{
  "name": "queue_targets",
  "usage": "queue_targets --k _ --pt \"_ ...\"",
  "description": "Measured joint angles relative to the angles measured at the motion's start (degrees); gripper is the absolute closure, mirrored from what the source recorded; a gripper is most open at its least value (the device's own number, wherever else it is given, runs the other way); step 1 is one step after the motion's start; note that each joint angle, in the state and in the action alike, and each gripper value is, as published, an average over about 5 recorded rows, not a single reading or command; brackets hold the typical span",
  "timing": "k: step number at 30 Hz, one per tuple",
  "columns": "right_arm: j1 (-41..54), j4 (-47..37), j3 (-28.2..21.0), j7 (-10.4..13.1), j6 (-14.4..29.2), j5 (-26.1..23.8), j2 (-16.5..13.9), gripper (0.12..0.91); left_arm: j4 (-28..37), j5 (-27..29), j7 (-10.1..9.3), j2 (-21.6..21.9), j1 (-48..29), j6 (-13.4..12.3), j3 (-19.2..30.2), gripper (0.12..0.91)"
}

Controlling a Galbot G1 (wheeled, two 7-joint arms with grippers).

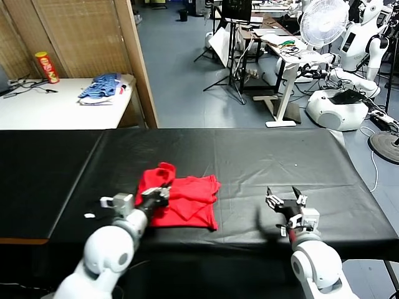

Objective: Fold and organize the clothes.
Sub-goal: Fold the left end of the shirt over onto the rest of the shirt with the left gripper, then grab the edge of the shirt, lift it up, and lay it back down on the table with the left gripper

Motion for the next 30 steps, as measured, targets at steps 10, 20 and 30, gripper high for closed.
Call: queue_targets --k 10,20,30 --pt "-0.2 0.3 -0.5 -1.6 0.4 0.0 0.1 0.227 3.6 4.9 0.18 -7.4 -0.9 -1.8 5.6 0.881" --pt "1.2 -0.1 -4.1 -7.9 4.1 2.3 -2.3 0.227 7.0 9.1 2.6 -11.2 -1.6 -6.4 5.9 0.581" --pt "7.9 -3.0 -15.4 -10.4 4.1 3.5 -3.0 0.227 5.6 9.2 4.14 -9.5 -0.3 -8.1 1.8 0.236"
